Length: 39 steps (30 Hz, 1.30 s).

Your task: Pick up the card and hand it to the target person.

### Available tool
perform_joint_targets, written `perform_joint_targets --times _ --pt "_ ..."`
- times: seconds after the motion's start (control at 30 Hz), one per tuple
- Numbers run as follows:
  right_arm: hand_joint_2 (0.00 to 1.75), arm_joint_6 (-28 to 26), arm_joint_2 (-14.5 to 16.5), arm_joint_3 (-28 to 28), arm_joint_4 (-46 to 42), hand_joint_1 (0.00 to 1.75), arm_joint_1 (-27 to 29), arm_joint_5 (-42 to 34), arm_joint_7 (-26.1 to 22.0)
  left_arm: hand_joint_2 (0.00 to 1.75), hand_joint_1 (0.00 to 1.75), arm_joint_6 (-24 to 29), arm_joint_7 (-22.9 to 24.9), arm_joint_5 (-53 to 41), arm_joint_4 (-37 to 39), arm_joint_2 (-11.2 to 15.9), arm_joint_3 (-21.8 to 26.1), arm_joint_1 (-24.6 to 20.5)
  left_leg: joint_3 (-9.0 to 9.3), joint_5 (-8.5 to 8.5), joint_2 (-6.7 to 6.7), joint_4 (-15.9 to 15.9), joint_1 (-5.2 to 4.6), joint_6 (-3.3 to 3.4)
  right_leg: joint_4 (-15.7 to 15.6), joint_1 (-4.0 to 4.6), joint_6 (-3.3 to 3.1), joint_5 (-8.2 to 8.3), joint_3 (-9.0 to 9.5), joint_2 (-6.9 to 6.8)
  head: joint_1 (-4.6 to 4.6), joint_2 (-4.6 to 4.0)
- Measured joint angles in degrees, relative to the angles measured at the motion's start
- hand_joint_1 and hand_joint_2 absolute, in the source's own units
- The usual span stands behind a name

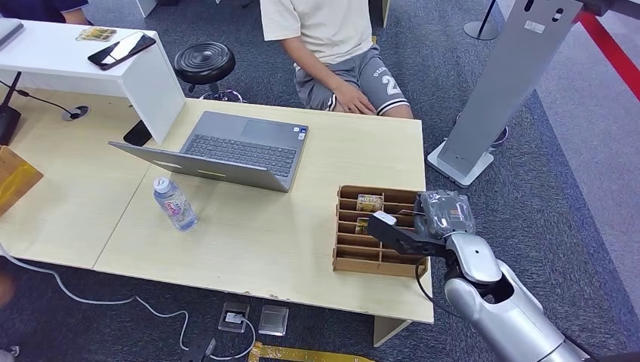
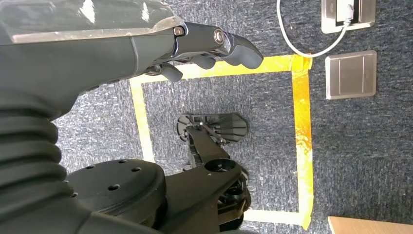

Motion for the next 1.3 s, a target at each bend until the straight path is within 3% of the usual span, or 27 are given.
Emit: perform_joint_targets --times 0.27,0.57,0.87,1.1,1.3 --pt "1.75 6.3 -1.1 -0.3 -6.0 1.40 -4.2 -7.0 4.1 1.75 0.00 0.0 0.1 0.3 0.0 0.5 0.0 0.0 0.00 0.00 0.01 0.0 0.00 0.00 0.0 0.00 0.00 0.00 -0.02 0.01 -0.02 0.00" --pt "1.75 5.0 -1.6 -0.6 -13.2 1.40 -7.8 -8.7 2.9 1.75 0.00 0.0 0.1 0.5 0.0 0.8 0.0 0.0 -0.01 0.00 0.02 0.0 0.00 0.00 0.0 0.00 0.00 0.00 -0.01 0.01 -0.02 0.00" --pt "1.75 -15.9 3.0 0.4 -7.4 1.40 -7.7 0.1 -11.0 1.75 0.00 0.0 0.3 -1.1 0.0 0.4 -0.2 -0.5 -0.03 0.00 -0.02 0.0 0.01 0.00 0.0 0.01 0.00 0.00 -0.01 -0.01 -0.05 0.00" --pt "1.75 -35.3 7.9 0.8 4.9 1.40 -8.0 6.4 -16.1 1.75 0.00 0.0 1.7 -3.0 0.0 -0.1 -0.7 -1.7 -0.05 0.01 -0.01 0.0 0.00 0.00 0.0 0.00 0.00 0.00 -0.01 0.00 -0.02 0.00" --pt "1.75 -40.6 11.3 0.8 14.4 1.40 -9.3 7.8 -16.8 1.75 0.00 0.0 2.2 -3.6 0.0 -0.4 -1.1 -2.3 -0.04 0.01 -0.01 0.0 0.00 0.00 0.0 0.00 0.00 0.00 -0.01 0.00 -0.03 0.00"
